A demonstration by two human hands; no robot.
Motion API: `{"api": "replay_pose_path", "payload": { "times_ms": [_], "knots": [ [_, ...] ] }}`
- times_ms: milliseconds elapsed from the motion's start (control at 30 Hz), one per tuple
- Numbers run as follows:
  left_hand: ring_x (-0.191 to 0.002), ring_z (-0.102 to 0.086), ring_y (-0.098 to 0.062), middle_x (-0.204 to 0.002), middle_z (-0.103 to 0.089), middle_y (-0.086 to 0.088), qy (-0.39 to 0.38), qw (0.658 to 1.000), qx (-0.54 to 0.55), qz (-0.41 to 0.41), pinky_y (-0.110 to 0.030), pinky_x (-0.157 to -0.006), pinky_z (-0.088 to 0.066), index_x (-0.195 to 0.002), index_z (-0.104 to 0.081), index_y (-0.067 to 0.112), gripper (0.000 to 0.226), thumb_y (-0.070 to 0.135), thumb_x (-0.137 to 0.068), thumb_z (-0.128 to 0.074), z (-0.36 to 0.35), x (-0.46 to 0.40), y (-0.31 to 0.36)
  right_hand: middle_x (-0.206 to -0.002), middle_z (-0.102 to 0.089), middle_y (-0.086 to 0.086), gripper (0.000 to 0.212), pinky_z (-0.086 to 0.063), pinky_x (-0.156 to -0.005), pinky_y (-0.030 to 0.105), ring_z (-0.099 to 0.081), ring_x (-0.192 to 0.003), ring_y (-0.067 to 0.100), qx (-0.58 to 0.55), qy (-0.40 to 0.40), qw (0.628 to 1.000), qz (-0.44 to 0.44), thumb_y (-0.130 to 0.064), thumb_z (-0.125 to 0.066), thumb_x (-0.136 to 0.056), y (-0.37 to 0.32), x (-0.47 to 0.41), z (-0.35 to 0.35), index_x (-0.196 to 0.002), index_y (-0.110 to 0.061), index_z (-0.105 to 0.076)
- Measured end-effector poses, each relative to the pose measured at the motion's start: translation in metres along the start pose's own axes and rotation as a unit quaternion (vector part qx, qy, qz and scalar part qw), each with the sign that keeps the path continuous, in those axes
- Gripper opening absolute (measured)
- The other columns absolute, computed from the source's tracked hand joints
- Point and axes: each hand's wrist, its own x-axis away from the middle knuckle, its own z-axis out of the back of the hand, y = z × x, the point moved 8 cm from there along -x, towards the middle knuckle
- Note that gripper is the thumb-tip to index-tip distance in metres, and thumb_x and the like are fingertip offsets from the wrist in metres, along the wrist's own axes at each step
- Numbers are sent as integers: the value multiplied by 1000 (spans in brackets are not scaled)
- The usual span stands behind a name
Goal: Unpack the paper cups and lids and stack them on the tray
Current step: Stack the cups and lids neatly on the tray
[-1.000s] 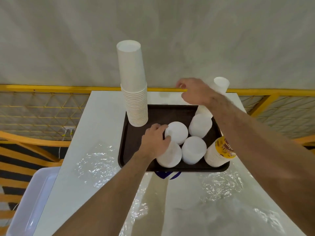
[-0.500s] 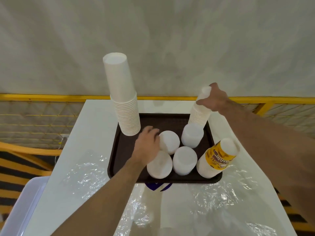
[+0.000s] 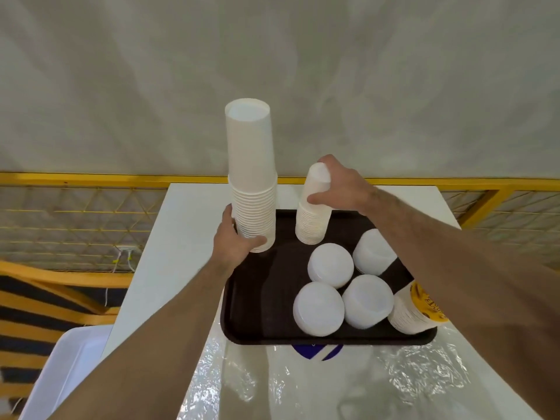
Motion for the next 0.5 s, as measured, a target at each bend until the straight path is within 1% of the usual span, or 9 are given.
{"api": "replay_pose_path", "payload": {
  "times_ms": [133,300,500],
  "knots": [
    [-132,-49,-25,-144,-49,3,-10,1000,-3,-13,-49,-108,-45,-148,-31,27,94,16,-73,-87,-3,-9,3,-118,-46,1,77,-44,-79,33,-50,-105,24,12,-13,1000,21,-23,-81,-83,-16,-5,-13,-143,-23,-33],
    [-133,-49,-25,-144,-50,3,-13,1000,-2,-24,-48,-108,-45,-148,-32,27,95,14,-72,-88,-1,-18,7,-118,-49,1,76,-44,-78,32,-52,-105,25,15,-16,999,31,-24,-82,-82,-25,-8,-20,-141,-24,-34],
    [-133,-48,-25,-145,-49,3,-21,999,1,-24,-47,-107,-44,-149,-32,27,95,14,-73,-87,0,-21,8,-119,-48,0,79,-44,-79,32,-51,-105,24,11,-21,999,35,-23,-81,-82,-30,-8,-24,-144,-24,-32]
  ]
}}
